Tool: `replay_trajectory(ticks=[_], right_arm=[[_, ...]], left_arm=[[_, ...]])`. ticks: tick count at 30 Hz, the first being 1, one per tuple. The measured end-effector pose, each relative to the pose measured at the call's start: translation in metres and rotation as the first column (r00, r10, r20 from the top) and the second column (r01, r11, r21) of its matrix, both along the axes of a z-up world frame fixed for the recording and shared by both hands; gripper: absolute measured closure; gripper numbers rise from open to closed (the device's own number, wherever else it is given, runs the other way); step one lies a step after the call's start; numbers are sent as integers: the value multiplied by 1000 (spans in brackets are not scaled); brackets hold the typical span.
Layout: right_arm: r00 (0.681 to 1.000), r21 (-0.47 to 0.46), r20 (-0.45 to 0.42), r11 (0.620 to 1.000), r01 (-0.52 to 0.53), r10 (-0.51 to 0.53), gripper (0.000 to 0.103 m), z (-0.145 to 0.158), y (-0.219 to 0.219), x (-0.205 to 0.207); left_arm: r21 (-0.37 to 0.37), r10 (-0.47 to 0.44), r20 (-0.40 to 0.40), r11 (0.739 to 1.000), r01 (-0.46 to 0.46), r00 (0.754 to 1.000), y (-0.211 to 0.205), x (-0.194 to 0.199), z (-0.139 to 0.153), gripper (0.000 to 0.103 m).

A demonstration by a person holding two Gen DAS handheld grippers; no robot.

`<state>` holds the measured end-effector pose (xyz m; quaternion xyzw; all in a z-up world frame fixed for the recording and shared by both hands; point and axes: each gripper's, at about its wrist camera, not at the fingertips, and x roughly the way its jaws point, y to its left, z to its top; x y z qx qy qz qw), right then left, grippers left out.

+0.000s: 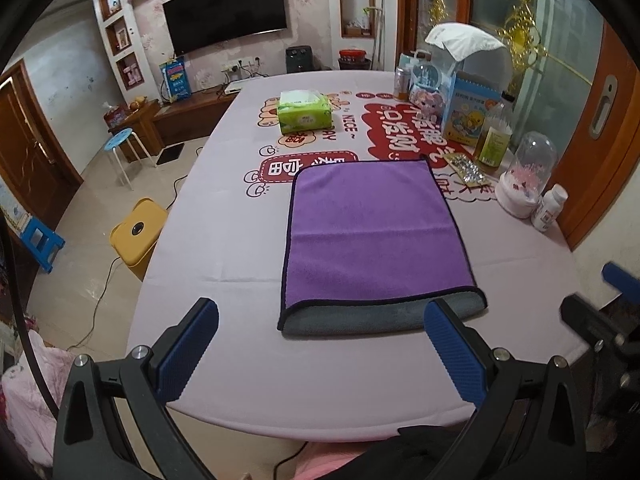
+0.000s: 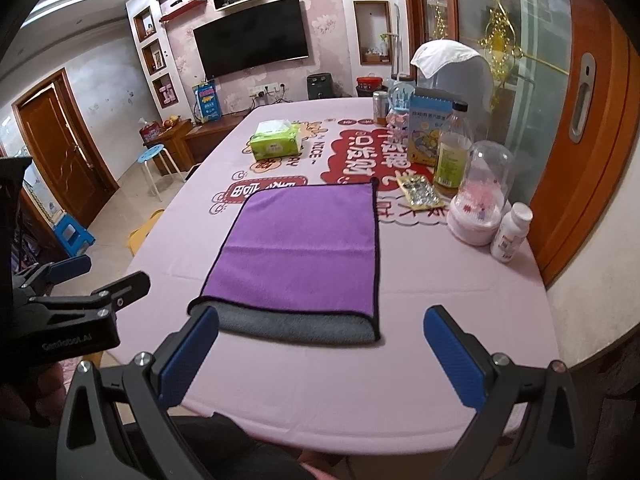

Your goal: Fold towel

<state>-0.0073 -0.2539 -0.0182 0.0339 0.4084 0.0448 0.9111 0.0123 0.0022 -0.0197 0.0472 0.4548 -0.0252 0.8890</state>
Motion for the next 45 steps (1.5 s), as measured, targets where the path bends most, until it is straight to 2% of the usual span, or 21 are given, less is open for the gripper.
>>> replay_trajectory(ticks=[11, 23, 33, 40, 45], right_arm=[[998, -22, -13, 998, -57, 57, 1, -25, -13, 40], [988, -74, 7, 985, -153, 154, 1, -73, -20, 62], [975, -49, -105, 978, -202, 196, 4, -124, -21, 82], [957, -21, -199, 975, -221, 212, 9, -157, -22, 97], [943, -6, -247, 972, -233, 224, 16, -174, -22, 104]], left_arm=[[32, -72, -72, 997, 75, 995, 6, 40, -27, 1], [8, -103, -210, 994, 107, 972, 16, 91, -83, 1], [12, -120, -312, 991, 130, 942, 19, 120, -132, 1], [31, -113, -381, 990, 134, 918, 19, 132, -163, 1], [14, -105, -422, 992, 122, 900, 22, 137, -180, 1]])
